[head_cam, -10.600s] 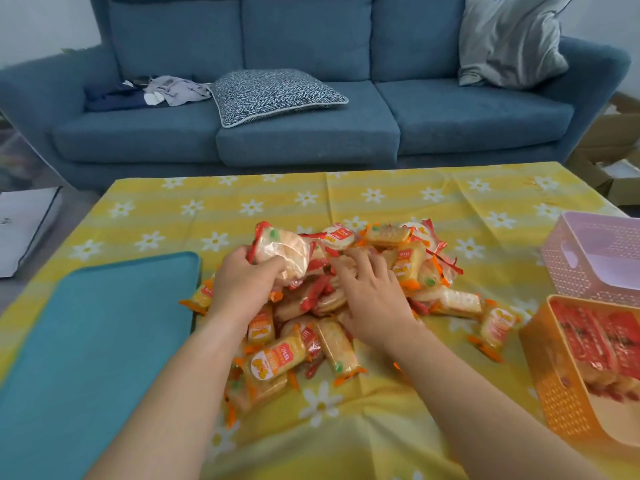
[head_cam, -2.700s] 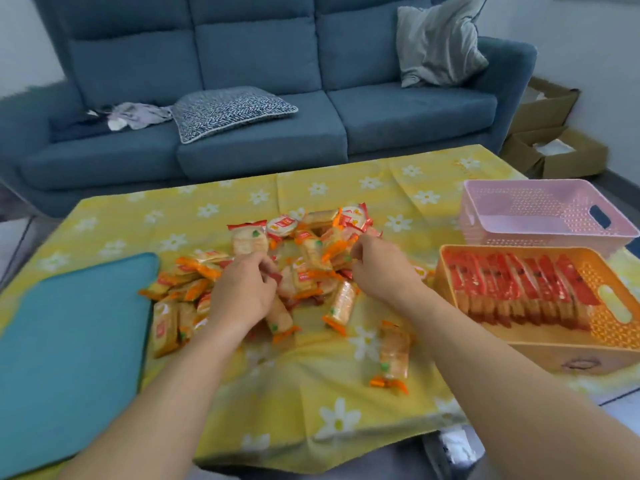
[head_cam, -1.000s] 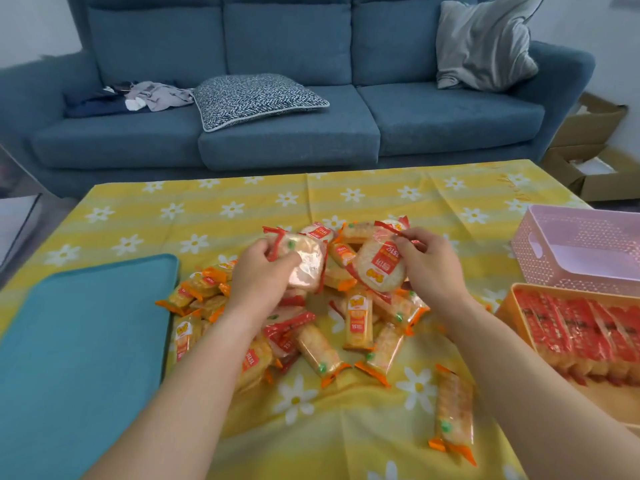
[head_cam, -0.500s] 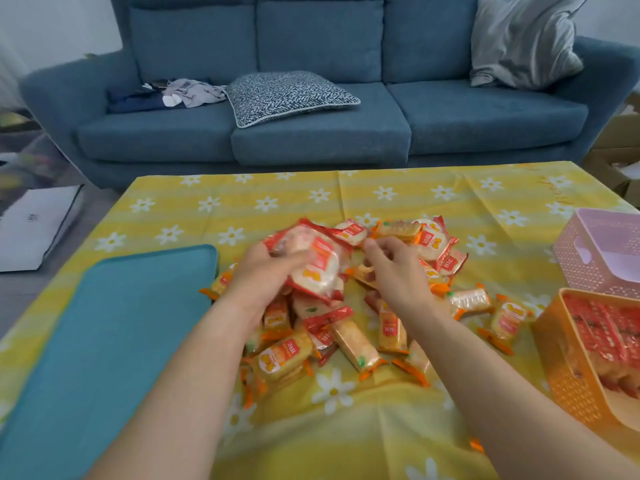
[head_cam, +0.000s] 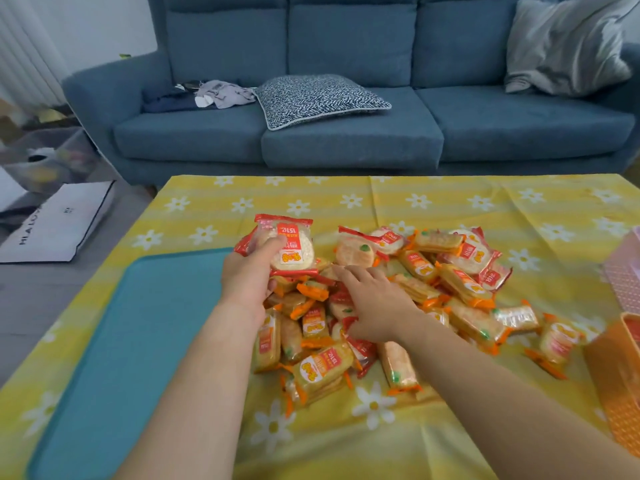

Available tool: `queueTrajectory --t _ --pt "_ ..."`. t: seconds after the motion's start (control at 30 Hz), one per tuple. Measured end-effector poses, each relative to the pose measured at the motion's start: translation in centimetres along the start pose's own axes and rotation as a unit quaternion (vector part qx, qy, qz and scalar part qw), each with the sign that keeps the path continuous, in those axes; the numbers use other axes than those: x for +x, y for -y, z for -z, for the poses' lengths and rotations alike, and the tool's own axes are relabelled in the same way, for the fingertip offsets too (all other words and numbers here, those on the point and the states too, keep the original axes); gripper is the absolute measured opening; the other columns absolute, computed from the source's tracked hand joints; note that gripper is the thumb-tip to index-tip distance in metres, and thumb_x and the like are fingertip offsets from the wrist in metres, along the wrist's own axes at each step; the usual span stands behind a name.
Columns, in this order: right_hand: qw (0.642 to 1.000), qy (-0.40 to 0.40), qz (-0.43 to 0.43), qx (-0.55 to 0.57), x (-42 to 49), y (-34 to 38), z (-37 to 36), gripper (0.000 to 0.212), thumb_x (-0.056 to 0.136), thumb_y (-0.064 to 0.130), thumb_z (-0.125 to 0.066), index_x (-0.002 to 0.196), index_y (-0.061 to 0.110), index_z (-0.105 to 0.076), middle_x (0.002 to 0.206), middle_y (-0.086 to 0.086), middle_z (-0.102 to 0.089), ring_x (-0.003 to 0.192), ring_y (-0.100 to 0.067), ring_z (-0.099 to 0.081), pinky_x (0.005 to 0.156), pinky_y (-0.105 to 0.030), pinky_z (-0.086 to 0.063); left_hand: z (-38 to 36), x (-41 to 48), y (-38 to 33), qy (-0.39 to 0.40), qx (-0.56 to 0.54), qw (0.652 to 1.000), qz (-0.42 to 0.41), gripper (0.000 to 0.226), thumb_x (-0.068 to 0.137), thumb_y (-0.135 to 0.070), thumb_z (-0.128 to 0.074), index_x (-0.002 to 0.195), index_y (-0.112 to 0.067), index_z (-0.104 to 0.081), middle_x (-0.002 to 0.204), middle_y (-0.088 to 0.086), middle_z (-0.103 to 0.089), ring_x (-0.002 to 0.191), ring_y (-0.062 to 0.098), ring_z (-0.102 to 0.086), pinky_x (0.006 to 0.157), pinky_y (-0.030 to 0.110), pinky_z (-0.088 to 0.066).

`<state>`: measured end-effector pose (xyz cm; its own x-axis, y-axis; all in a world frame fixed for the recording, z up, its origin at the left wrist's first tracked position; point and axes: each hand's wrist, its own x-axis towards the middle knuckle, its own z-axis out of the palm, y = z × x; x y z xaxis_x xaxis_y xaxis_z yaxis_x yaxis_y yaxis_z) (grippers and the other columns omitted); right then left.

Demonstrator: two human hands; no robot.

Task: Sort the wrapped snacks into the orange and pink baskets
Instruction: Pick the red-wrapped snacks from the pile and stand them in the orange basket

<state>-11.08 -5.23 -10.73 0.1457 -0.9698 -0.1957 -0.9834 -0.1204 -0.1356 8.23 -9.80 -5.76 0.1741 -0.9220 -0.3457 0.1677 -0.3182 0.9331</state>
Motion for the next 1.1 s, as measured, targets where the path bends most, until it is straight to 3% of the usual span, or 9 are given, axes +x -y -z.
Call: queueTrajectory --t 0.17,0.3,0.47,0.6,0.67,0.77,0.87,0.97,1.1 --pt "0.974 -0.135 -0.053 0.176 0.4 -1.9 1.9 0.061 0.074 0.051 -0.065 0.130 0.027 -0.056 0.113 0.001 -0.068 0.103 -0.024 -0.064 0.082 -0.037 -0.055 -0.2 0.1 0.3 0.053 -0.019 0.998 0.027 0.036 0.078 -0.026 -0.082 0.109 -0.017 -0.066 0.097 0.004 -0.077 0.087 0.017 -0.072 0.067 0.030 -0.050" --pt "0.805 -0.187 -0.148 0.543 -0.4 -3.1 3.2 0.023 0.085 0.018 -0.067 0.108 0.019 -0.063 0.070 0.007 -0.061 0.066 -0.016 -0.058 0.062 -0.030 -0.050 -1.4 -1.1 0.2 0.161 -0.060 0.983 0.062 0.037 0.074 -0.020 -0.080 0.109 -0.013 -0.069 0.091 0.004 -0.077 0.087 0.019 -0.070 0.070 0.029 -0.049" --pt "0.690 -0.072 -0.122 0.710 -0.2 -0.5 5.1 0.025 0.099 0.023 -0.059 0.116 0.007 -0.068 0.102 -0.017 -0.072 0.082 -0.022 -0.069 0.061 -0.032 -0.058 -2.9 -1.9 1.1 0.308 -0.089 0.946 0.040 0.057 0.077 -0.021 -0.077 0.131 -0.013 -0.062 0.118 0.019 -0.070 0.102 0.032 -0.069 0.088 0.051 -0.053" --pt "0.804 -0.086 -0.135 0.572 0.8 -1.3 6.7 0.046 0.105 0.047 -0.040 0.115 0.013 -0.071 0.111 -0.003 -0.073 0.098 -0.020 -0.070 0.075 -0.036 -0.057 -3.0 -1.5 0.7 0.254 -0.142 0.956 0.051 0.045 0.073 -0.027 -0.077 0.115 -0.013 -0.068 0.096 0.011 -0.074 0.079 0.025 -0.073 0.061 0.036 -0.058" --pt "0.894 -0.186 -0.156 0.376 2.7 -2.8 6.3 0.046 0.103 0.044 -0.042 0.128 0.012 -0.065 0.124 -0.007 -0.068 0.111 -0.026 -0.064 0.091 -0.043 -0.053 -2.9 -1.0 0.6 0.236 -0.174 0.954 0.066 0.045 0.073 -0.029 -0.076 0.114 -0.014 -0.069 0.101 0.011 -0.075 0.088 0.026 -0.074 0.075 0.040 -0.056" --pt "0.967 -0.095 -0.154 0.177 5.1 -3.2 4.8 0.074 0.091 0.056 -0.057 0.152 0.019 -0.038 0.145 -0.008 -0.053 0.133 -0.034 -0.047 0.108 -0.053 -0.041 -3.1 -0.7 0.4 0.213 -0.215 0.950 0.079 0.050 0.073 -0.029 -0.079 0.119 -0.015 -0.067 0.113 0.012 -0.074 0.108 0.032 -0.070 0.092 0.047 -0.054" --pt "0.976 -0.055 -0.142 0.158 6.6 -3.5 4.0 0.059 0.088 0.054 -0.062 0.135 0.018 -0.059 0.121 -0.003 -0.069 0.117 -0.028 -0.061 0.103 -0.051 -0.046 -3.3 -0.3 0.3 0.196 -0.234 0.949 0.079 0.041 0.078 -0.029 -0.076 0.116 -0.017 -0.068 0.110 0.010 -0.076 0.099 0.027 -0.073 0.072 0.039 -0.058" --pt "0.903 -0.115 -0.171 0.376 7.5 -5.6 5.4 0.027 0.090 0.032 -0.063 0.106 0.013 -0.071 0.098 -0.008 -0.075 0.093 -0.026 -0.070 0.088 -0.048 -0.057 -3.5 0.2 0.2 0.184 -0.242 0.950 0.076 0.035 0.084 -0.030 -0.074 0.117 -0.019 -0.067 0.110 0.009 -0.076 0.099 0.026 -0.074 0.074 0.040 -0.057" --pt "0.932 -0.051 -0.231 0.274 8.8 -8.8 6.3 0.052 0.088 0.043 -0.051 0.130 0.014 -0.059 0.131 -0.015 -0.058 0.117 -0.034 -0.058 0.100 -0.050 -0.051 -3.9 0.5 0.2 0.176 -0.250 0.949 0.079 0.036 0.085 -0.032 -0.074 0.118 -0.020 -0.067 0.109 0.008 -0.076 0.102 0.027 -0.073 0.077 0.042 -0.057"
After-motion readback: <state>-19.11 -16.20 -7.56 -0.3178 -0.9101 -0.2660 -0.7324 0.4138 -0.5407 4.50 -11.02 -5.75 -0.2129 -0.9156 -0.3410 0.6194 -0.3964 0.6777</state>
